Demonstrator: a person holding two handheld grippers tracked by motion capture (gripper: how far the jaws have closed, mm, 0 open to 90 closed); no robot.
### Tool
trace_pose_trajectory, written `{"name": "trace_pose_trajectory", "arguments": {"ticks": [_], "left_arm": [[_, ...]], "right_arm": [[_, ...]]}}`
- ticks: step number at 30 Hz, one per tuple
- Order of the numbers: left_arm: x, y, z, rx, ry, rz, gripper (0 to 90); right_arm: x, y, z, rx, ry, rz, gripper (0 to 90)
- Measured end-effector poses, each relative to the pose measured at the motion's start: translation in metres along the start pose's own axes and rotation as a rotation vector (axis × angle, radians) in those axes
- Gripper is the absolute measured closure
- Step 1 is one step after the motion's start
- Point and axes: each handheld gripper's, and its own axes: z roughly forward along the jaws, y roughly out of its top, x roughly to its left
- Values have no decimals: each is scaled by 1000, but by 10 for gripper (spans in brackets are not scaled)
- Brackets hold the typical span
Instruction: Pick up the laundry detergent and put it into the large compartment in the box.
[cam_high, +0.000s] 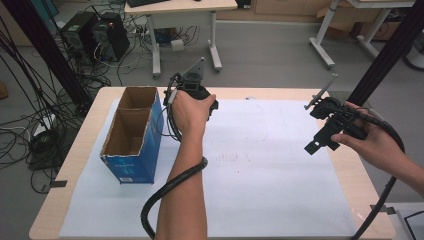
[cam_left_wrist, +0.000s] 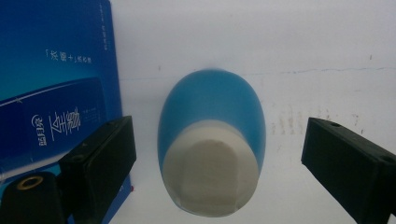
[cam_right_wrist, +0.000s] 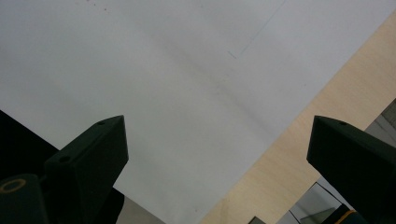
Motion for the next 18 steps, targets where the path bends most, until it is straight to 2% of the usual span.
{"name": "trace_pose_trajectory", "arguments": {"ticks": [10,14,15,18], "left_arm": [[-3,2,5,20,17,-1,206],[-4,0,6,13,29,-2,261],[-4,-1,6,11,32,-2,304],[-4,-1,7,14,33,1,328]], "right_arm": [[0,-1,-1,-4,-1,3,54],[0,-1,0,-2,-1,1,54],[0,-1,-1,-4,-2,2,54],[1,-1,-1,-5,-3,1,54]]}}
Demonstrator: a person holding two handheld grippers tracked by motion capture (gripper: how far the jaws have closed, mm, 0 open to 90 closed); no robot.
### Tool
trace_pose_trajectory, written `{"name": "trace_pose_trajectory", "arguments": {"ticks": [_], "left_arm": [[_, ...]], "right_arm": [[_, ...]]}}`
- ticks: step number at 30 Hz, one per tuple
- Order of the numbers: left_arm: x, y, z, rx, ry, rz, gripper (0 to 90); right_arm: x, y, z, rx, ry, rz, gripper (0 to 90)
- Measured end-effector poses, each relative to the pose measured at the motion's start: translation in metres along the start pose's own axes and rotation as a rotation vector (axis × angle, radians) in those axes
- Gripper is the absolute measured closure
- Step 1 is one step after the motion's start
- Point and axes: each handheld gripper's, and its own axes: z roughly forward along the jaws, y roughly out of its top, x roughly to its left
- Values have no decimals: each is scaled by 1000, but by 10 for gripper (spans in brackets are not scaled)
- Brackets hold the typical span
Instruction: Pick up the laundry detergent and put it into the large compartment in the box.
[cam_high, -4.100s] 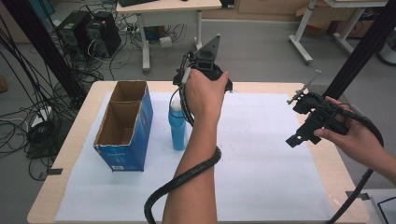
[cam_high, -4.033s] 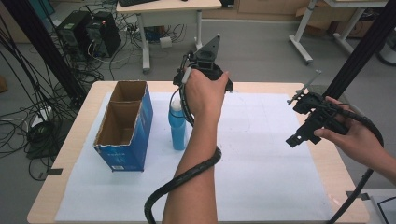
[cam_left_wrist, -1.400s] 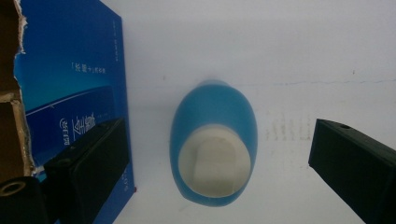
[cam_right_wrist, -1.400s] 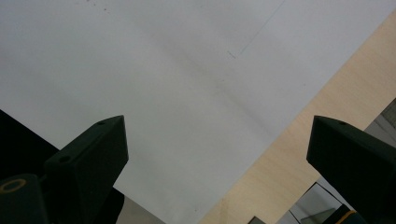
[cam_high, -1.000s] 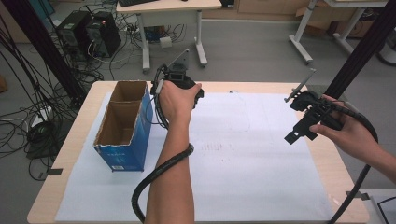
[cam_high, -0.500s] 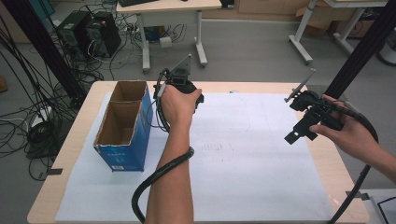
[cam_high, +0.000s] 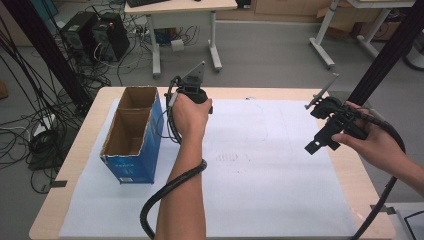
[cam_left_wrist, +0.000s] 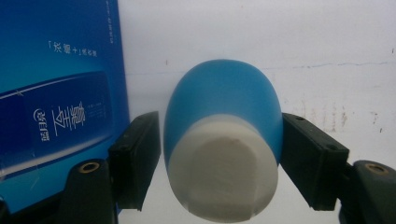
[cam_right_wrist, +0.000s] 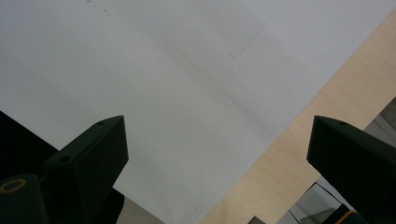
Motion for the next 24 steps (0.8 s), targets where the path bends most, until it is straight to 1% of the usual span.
{"name": "trace_pose_trajectory", "arguments": {"ticks": [7,10,14,17,24], "left_arm": [[-2,-2,1,-3,7,4,377],[-5,-3,1,-3,18,12,379],[-5,-5,1,-11,17,12,381],[-8,-6,1,-14,23,15,382],[-13,-3,0,5,36,36,384]], "right_arm": [[1,-1,-1,-2,-1,-1,54],[1,-1,-1,-2,-3,-1,54],[1,-2,-2,-3,-2,1,54],[2,-3,-3,-4,-3,1,54],[2,-4,-3,-1,-2,0,54]]}}
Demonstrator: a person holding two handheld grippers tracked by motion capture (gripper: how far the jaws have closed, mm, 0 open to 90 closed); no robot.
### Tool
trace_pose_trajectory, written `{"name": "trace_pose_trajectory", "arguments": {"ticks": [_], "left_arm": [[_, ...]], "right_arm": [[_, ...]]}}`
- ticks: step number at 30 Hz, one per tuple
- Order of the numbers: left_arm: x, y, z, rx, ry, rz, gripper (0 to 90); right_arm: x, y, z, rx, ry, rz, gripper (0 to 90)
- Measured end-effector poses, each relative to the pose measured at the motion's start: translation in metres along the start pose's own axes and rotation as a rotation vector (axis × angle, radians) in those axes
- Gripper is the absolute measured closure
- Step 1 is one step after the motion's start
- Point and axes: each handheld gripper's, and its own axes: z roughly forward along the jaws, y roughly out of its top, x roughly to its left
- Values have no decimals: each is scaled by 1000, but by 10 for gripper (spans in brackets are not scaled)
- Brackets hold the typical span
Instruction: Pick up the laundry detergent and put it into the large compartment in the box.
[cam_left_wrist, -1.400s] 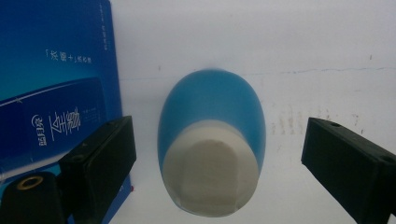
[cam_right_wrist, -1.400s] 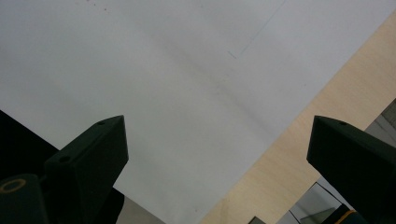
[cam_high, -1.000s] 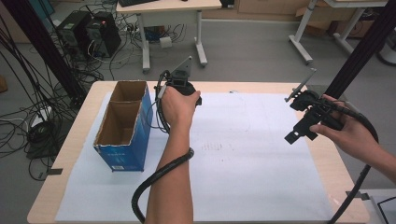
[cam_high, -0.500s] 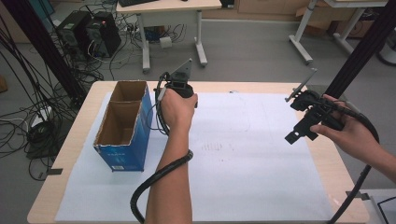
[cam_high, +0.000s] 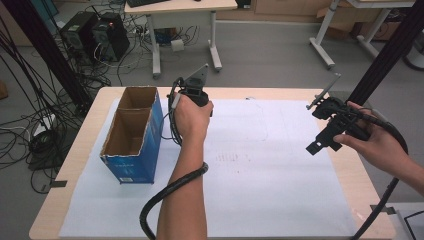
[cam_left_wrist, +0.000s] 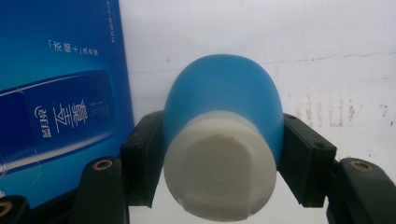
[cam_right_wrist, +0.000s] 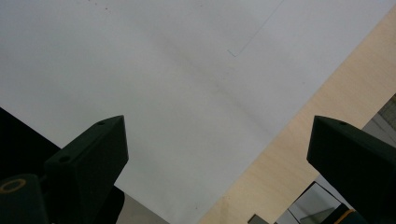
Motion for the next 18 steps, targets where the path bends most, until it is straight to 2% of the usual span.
{"name": "trace_pose_trajectory", "arguments": {"ticks": [18], "left_arm": [[2,2,0,11,-13,12,386]], "right_arm": [[0,2,1,2,4,-4,54]]}}
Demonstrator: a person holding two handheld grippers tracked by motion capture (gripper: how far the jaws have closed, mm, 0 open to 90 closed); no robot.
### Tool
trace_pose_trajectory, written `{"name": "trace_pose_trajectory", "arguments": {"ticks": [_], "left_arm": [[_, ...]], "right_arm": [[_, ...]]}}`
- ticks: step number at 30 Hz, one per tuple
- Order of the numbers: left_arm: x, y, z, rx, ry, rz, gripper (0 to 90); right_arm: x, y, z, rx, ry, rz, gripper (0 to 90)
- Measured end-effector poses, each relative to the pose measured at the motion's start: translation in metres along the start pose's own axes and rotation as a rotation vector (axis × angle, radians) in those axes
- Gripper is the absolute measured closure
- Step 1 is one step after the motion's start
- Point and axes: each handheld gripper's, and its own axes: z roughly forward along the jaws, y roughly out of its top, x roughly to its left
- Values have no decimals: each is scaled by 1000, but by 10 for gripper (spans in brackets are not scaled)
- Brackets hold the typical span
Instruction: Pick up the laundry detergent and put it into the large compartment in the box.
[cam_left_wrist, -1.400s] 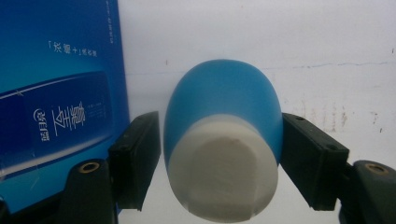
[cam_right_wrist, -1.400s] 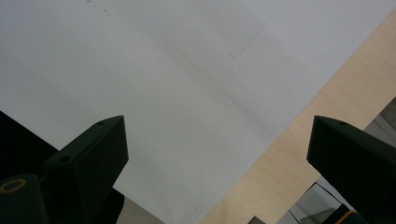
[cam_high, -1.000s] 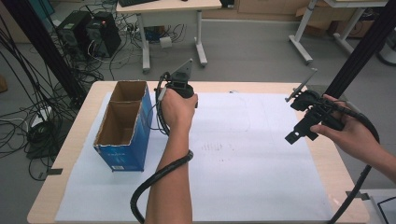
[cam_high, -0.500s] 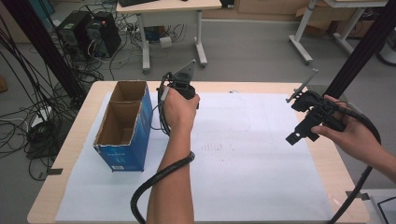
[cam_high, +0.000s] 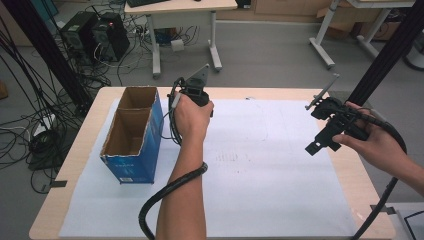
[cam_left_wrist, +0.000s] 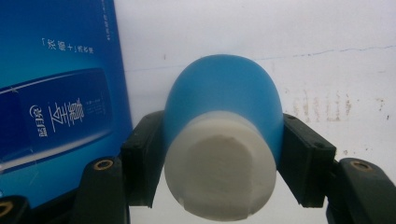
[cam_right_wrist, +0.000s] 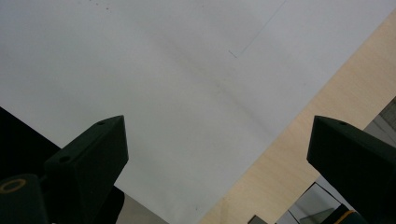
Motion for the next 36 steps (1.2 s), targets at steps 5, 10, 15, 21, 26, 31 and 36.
{"name": "trace_pose_trajectory", "arguments": {"ticks": [5,10,15,21,26,31,36], "left_arm": [[0,0,0,-1,-6,1,386],[0,0,-4,-1,-8,1,386],[1,-3,-15,-13,-6,-1,386],[5,-6,-40,-42,-1,-10,386],[9,-7,-55,-52,0,-12,387],[14,-6,-74,-64,2,-15,387],[19,-6,-99,-83,16,-25,387]], "right_arm": [[0,-1,0,-1,-1,0,54],[-1,-2,-1,-5,-1,2,54],[-1,-4,-3,-8,0,3,54],[0,-5,-6,-14,-2,3,54],[1,-5,-7,-17,-2,3,54],[-2,-5,-8,-23,0,6,54],[-4,-3,-8,-25,3,6,54]]}}
